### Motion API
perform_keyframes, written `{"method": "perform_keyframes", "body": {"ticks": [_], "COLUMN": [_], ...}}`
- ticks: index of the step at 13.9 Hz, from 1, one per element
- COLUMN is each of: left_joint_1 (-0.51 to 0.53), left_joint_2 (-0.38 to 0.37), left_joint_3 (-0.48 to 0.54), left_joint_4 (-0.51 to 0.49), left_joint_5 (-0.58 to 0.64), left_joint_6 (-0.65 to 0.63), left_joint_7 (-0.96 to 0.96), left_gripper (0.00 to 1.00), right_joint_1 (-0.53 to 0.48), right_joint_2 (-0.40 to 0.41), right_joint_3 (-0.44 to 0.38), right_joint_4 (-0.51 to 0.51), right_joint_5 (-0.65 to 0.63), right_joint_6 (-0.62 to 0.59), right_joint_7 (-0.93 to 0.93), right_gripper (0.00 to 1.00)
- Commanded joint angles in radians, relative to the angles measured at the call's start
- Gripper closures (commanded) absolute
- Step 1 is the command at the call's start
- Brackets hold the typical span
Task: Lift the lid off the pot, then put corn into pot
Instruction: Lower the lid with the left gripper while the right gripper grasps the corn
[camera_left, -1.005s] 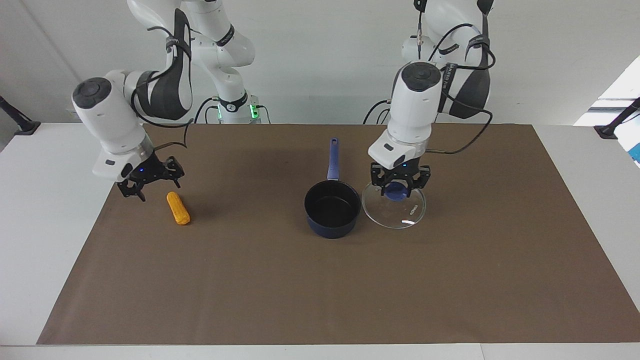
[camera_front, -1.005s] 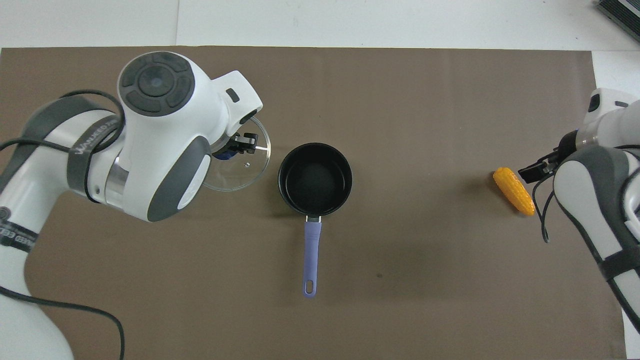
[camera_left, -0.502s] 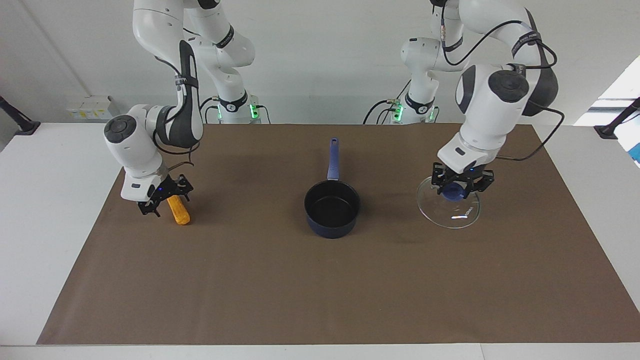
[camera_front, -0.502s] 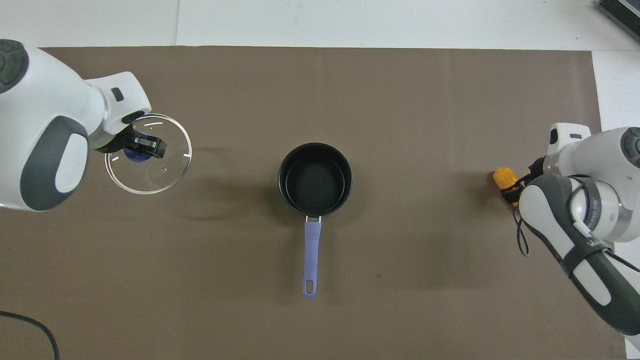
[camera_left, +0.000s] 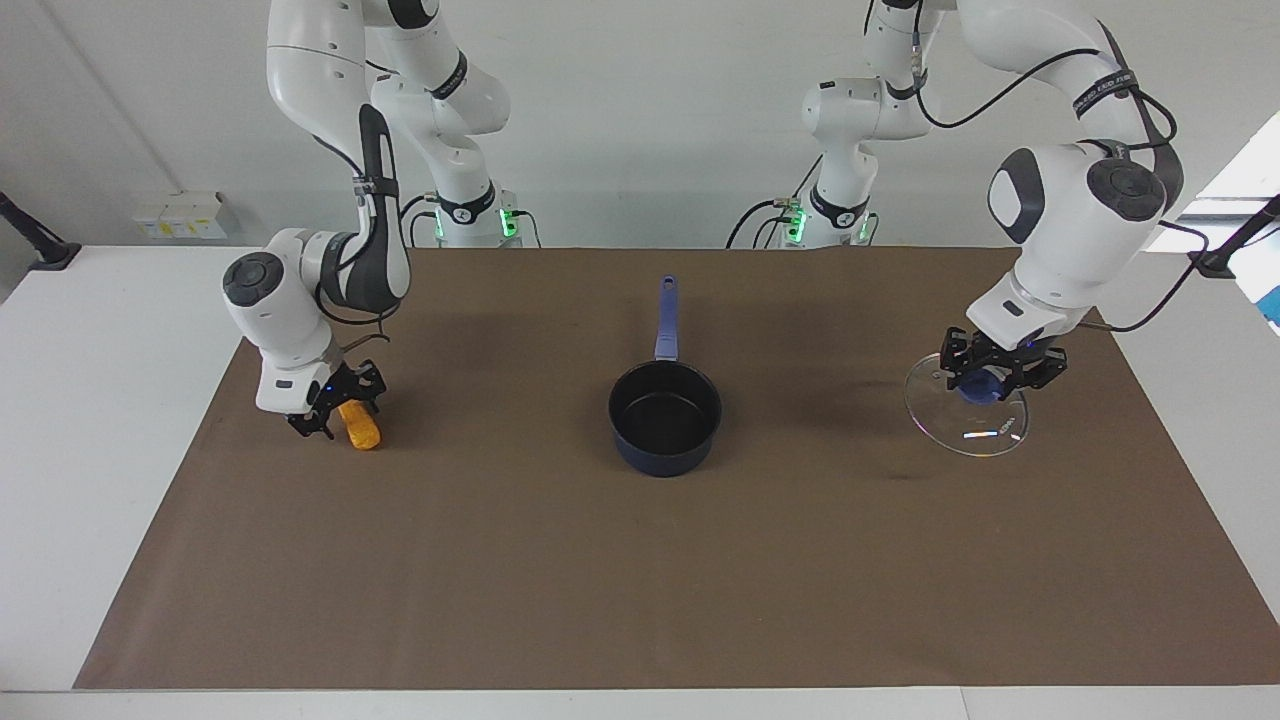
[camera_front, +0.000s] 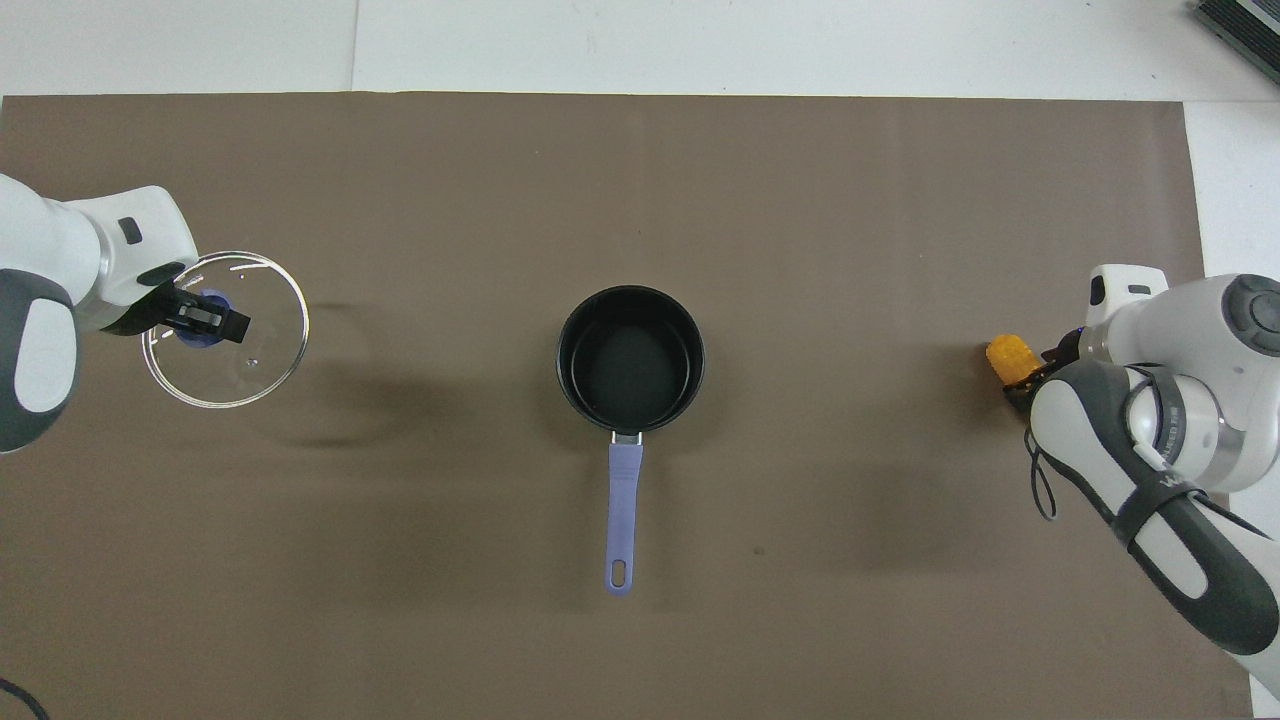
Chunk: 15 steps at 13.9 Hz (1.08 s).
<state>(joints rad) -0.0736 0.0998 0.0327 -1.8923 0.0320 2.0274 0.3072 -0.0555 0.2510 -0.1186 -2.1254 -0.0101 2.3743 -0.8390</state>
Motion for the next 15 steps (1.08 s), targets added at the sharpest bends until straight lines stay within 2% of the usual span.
{"method": "perform_keyframes", "body": {"ticks": [1,4,8,9,10,12,15], "left_joint_1": [0.021,0.049,0.063,0.064,0.066,0.071,0.061], "left_joint_2": [-0.081,-0.083,-0.058,-0.052,-0.049,-0.046,-0.04], "left_joint_3": [-0.01,-0.01,-0.01,-0.01,-0.01,-0.01,-0.01], "left_joint_4": [-0.163,-0.267,-0.393,-0.387,-0.383,-0.373,-0.323], "left_joint_5": [-0.017,-0.03,-0.032,-0.032,-0.032,-0.034,-0.034], "left_joint_6": [0.095,0.196,0.387,0.384,0.384,0.384,0.376], "left_joint_7": [0.02,0.027,0.027,0.02,0.02,0.015,-0.058], "left_gripper": [1.0,1.0,1.0,0.36,0.0,0.0,0.0], "right_joint_1": [-0.014,-0.011,0.02,0.04,0.066,0.121,0.222], "right_joint_2": [-0.01,-0.028,-0.079,-0.081,-0.078,-0.072,-0.072], "right_joint_3": [0.005,0.005,0.034,0.043,0.045,0.045,0.045], "right_joint_4": [0.001,0.06,0.175,0.226,0.269,0.33,0.37], "right_joint_5": [-0.001,0.001,0.005,0.007,0.007,0.007,-0.002], "right_joint_6": [-0.015,-0.087,-0.219,-0.265,-0.306,-0.354,-0.398], "right_joint_7": [0.03,0.092,0.346,0.415,0.482,0.627,0.844], "right_gripper": [1.0,1.0,1.0,1.0,1.0,1.0,1.0]}}
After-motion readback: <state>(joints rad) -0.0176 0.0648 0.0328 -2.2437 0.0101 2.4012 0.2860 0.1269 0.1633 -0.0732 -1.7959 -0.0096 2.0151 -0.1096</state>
